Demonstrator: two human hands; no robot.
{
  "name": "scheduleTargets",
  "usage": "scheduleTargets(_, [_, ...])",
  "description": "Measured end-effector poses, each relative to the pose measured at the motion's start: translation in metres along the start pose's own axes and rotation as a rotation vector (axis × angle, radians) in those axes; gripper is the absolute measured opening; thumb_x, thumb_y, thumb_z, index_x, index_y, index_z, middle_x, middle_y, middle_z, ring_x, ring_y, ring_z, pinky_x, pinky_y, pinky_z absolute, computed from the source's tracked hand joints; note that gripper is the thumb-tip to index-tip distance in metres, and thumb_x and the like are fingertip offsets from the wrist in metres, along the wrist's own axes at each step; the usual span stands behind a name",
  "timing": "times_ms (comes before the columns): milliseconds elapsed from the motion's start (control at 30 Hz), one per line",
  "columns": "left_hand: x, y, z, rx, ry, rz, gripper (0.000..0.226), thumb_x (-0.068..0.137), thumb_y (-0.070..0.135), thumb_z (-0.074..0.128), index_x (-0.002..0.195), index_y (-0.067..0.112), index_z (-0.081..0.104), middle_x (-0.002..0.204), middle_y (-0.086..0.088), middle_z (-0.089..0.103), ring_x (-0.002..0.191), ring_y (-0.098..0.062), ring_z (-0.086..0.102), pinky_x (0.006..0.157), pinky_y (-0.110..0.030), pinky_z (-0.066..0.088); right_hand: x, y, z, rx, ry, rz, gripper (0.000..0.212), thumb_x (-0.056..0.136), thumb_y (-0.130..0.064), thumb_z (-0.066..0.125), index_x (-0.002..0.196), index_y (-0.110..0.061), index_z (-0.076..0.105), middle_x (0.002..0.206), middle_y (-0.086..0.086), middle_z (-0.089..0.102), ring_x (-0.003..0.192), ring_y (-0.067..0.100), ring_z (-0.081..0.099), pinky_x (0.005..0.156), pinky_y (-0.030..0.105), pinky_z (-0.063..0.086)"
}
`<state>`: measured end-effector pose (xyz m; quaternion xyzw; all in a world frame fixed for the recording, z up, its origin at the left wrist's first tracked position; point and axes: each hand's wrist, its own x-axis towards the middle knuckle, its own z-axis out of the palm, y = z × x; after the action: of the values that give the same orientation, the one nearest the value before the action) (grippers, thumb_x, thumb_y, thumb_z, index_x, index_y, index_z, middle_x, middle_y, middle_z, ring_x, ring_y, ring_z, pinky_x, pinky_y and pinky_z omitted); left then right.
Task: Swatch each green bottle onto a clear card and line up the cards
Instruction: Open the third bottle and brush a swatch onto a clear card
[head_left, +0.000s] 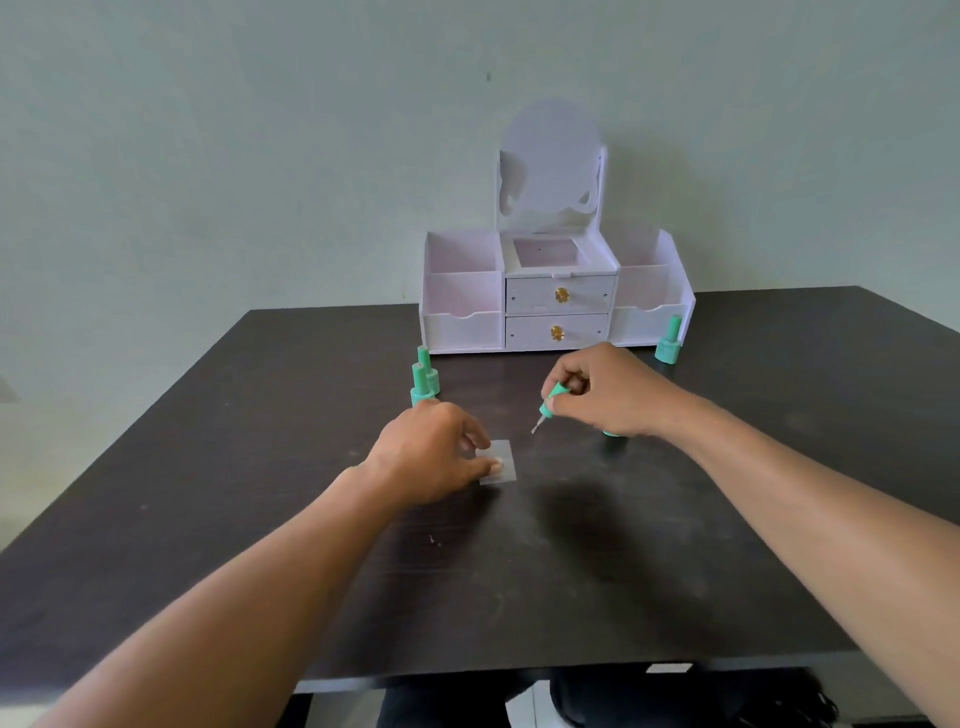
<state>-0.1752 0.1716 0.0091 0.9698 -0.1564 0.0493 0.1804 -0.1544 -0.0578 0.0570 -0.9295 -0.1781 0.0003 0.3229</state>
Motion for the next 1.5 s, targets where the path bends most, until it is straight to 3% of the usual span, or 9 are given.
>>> scheduleTargets(267, [0.001, 0.000, -0.003, -0.001, 0.014, 0.014, 0.029, 0.083, 0.051, 0.072, 0.100, 0.028, 0.077, 0.094, 0.014, 0.074, 0.084, -0.005, 0.067, 0.081, -0.034, 0.059, 0.000, 0.001, -0.003, -0.008, 0.008, 0.018, 0.007, 0.086, -0.014, 0.073, 0.086, -0.019, 0.078, 0.064, -0.010, 0.062, 0.048, -0.004, 0.049, 0.048, 0.008, 0.036])
scheduleTargets(500, [0.029, 0.026, -0.005, -0.077, 0.047, 0.071, 0.029, 0.084, 0.049, 0.071, 0.101, 0.026, 0.077, 0.097, 0.012, 0.075, 0.084, -0.002, 0.065, 0.084, -0.030, 0.057, -0.004, 0.016, -0.051, 0.027, 0.097, 0.080, 0.007, 0.085, -0.015, 0.074, 0.084, -0.021, 0.078, 0.066, -0.001, 0.063, 0.058, 0.011, 0.051, 0.062, 0.028, 0.045])
scheduleTargets(800, [0.084, 0.074, 0.043, -0.241, -0.028, 0.064, 0.042, 0.078, 0.049, 0.078, 0.112, 0.025, 0.073, 0.103, 0.009, 0.074, 0.092, -0.006, 0.066, 0.088, -0.026, 0.053, -0.009, 0.056, -0.079, 0.054, 0.150, 0.162, 0.006, 0.085, -0.016, 0.074, 0.085, -0.019, 0.078, 0.074, 0.015, 0.072, 0.059, 0.015, 0.061, 0.068, 0.035, 0.053])
scheduleTargets(967, [0.098, 0.078, 0.062, -0.318, -0.093, 0.037, 0.045, 0.074, 0.049, 0.082, 0.113, 0.027, 0.074, 0.099, 0.012, 0.073, 0.088, -0.003, 0.064, 0.078, -0.022, 0.050, -0.005, 0.070, -0.071, 0.072, 0.109, 0.179, 0.008, 0.084, -0.016, 0.072, 0.083, -0.021, 0.079, 0.067, 0.005, 0.069, 0.058, 0.013, 0.060, 0.067, 0.034, 0.053])
scheduleTargets(1167, [0.105, 0.080, 0.068, -0.389, -0.119, 0.013, 0.034, 0.077, 0.045, 0.082, 0.107, 0.030, 0.077, 0.093, 0.011, 0.073, 0.085, -0.005, 0.064, 0.066, -0.017, 0.043, 0.001, 0.077, -0.067, 0.064, 0.080, 0.182, 0.011, 0.085, -0.017, 0.070, 0.082, -0.024, 0.078, 0.082, 0.020, 0.073, 0.063, 0.017, 0.058, 0.067, 0.035, 0.049])
scheduleTargets(1267, [0.106, 0.080, 0.069, -0.426, -0.125, -0.006, 0.030, 0.076, 0.044, 0.082, 0.104, 0.032, 0.077, 0.089, 0.011, 0.072, 0.082, -0.003, 0.063, 0.065, -0.018, 0.044, 0.002, 0.077, -0.065, 0.049, 0.070, 0.184, 0.011, 0.086, -0.016, 0.070, 0.084, -0.023, 0.078, 0.081, 0.014, 0.074, 0.064, 0.014, 0.059, 0.066, 0.033, 0.050])
scheduleTargets(1400, [0.106, 0.079, 0.068, -0.443, -0.154, -0.011, 0.032, 0.078, 0.041, 0.082, 0.108, 0.030, 0.077, 0.091, 0.011, 0.072, 0.082, -0.004, 0.063, 0.067, -0.018, 0.047, 0.004, 0.075, -0.062, -0.024, 0.047, 0.155, 0.010, 0.087, -0.017, 0.071, 0.084, -0.023, 0.077, 0.068, -0.003, 0.066, 0.054, 0.003, 0.051, 0.056, 0.019, 0.041])
scheduleTargets(1500, [0.105, 0.079, 0.069, -0.445, -0.144, -0.011, 0.031, 0.077, 0.042, 0.082, 0.106, 0.031, 0.077, 0.089, 0.011, 0.071, 0.082, -0.004, 0.063, 0.064, -0.015, 0.044, 0.008, 0.071, -0.060, -0.153, 0.026, 0.107, 0.006, 0.088, -0.020, 0.071, 0.088, -0.021, 0.077, 0.068, -0.010, 0.061, 0.059, 0.005, 0.052, 0.055, 0.019, 0.039])
